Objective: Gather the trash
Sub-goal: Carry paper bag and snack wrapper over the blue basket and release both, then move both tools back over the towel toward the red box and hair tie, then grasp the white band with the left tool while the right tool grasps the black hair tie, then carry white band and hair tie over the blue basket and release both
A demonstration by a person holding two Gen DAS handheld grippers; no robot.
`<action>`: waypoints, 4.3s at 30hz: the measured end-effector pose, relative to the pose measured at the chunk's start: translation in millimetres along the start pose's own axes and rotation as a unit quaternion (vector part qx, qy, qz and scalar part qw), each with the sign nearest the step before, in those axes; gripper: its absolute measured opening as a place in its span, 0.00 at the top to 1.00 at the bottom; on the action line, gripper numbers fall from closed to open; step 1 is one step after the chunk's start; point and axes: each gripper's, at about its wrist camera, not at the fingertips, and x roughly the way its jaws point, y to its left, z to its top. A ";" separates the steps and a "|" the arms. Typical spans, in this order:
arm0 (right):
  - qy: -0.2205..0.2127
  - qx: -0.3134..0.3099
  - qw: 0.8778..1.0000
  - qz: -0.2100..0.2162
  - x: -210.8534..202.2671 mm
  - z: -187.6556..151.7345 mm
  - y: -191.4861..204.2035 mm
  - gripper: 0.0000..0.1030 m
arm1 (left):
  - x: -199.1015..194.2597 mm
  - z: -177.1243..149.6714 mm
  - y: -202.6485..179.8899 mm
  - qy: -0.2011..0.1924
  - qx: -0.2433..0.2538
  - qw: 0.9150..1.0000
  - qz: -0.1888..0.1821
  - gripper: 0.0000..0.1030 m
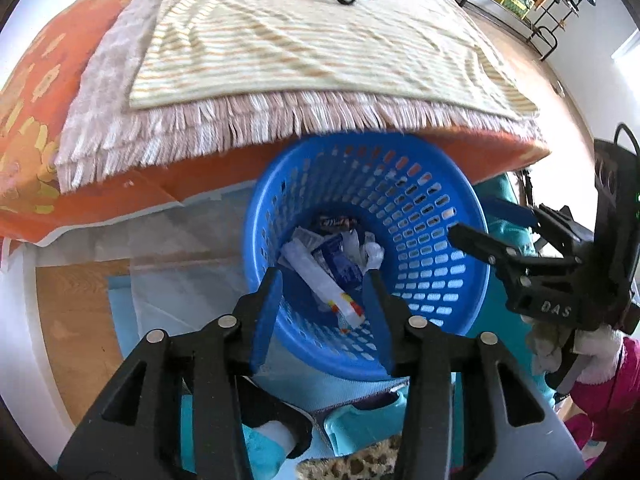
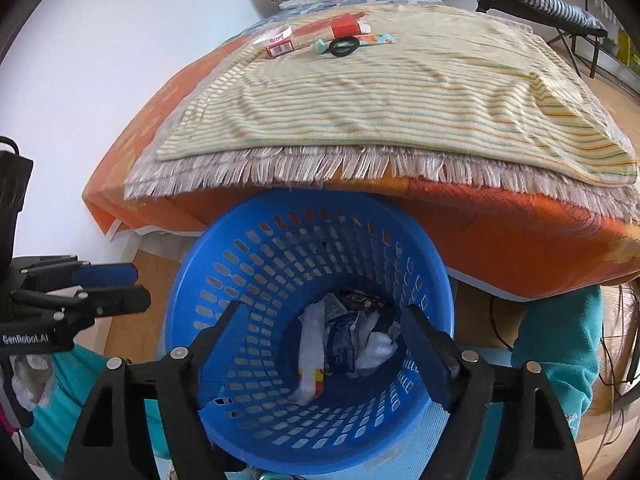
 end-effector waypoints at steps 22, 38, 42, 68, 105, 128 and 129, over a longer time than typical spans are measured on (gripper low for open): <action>-0.049 -0.013 0.999 -0.016 -29.0 36.4 1.9 0.10 | -30.1 85.0 22.6 -0.097 -0.026 0.995 0.013 0.40; -0.125 -0.040 0.991 -0.036 -40.3 105.4 -7.4 0.10 | -26.6 173.1 51.7 -0.142 -0.058 0.988 0.027 0.40; -0.128 -0.053 0.990 -0.038 -29.9 128.7 -7.5 0.10 | -20.5 197.2 62.3 -0.143 -0.075 0.987 0.018 0.40; -0.075 -0.077 0.994 -0.008 67.9 223.9 -9.7 0.33 | 46.5 294.2 142.2 -0.119 -0.221 0.967 -0.036 0.46; -0.076 -0.039 0.996 0.018 78.1 241.4 -30.1 0.93 | 47.1 301.3 140.0 -0.138 -0.205 0.969 -0.009 0.97; -0.114 -0.080 0.990 0.028 5.3 206.1 8.6 0.93 | -16.5 239.5 105.2 -0.169 -0.128 0.977 -0.014 0.97; -0.115 -0.083 0.990 0.028 1.4 202.1 11.5 0.93 | -19.0 236.1 102.9 -0.169 -0.124 0.978 -0.015 0.97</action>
